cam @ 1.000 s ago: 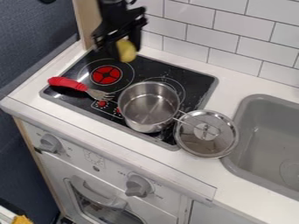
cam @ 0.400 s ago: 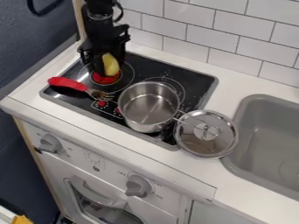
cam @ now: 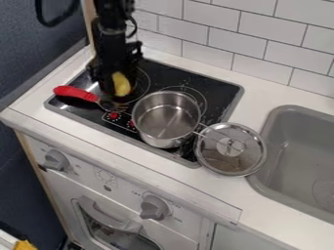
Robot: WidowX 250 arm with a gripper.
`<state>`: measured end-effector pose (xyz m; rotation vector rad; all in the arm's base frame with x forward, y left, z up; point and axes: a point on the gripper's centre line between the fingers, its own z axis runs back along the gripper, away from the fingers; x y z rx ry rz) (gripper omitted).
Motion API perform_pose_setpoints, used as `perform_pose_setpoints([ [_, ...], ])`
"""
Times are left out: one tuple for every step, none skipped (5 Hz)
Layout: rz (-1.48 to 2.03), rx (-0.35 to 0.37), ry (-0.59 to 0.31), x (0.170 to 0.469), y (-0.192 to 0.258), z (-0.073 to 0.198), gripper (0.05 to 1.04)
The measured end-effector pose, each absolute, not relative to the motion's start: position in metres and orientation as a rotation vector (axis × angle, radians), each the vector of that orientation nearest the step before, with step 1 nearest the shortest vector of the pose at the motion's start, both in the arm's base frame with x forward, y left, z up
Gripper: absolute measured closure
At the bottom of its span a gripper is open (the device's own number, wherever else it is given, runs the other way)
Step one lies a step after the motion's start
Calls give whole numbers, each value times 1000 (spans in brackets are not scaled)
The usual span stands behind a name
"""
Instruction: Put the yellow object on the left burner
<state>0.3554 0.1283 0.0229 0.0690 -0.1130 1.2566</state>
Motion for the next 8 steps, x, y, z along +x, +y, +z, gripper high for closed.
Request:
perform_pose_setpoints([
  [1274, 62, -125, 358, 129, 23, 425],
  [1281, 56, -115, 357, 127, 23, 352],
  [1289, 58, -103, 356, 126, 23, 100],
  [1307, 72, -89, 353, 126, 26, 81],
  [1317, 66, -110, 355, 127, 39, 83],
  [1305, 58, -148, 359, 122, 59, 83],
  [1307, 32, -257, 363, 122, 90, 83],
  [1310, 28, -266, 363, 121, 93, 83],
])
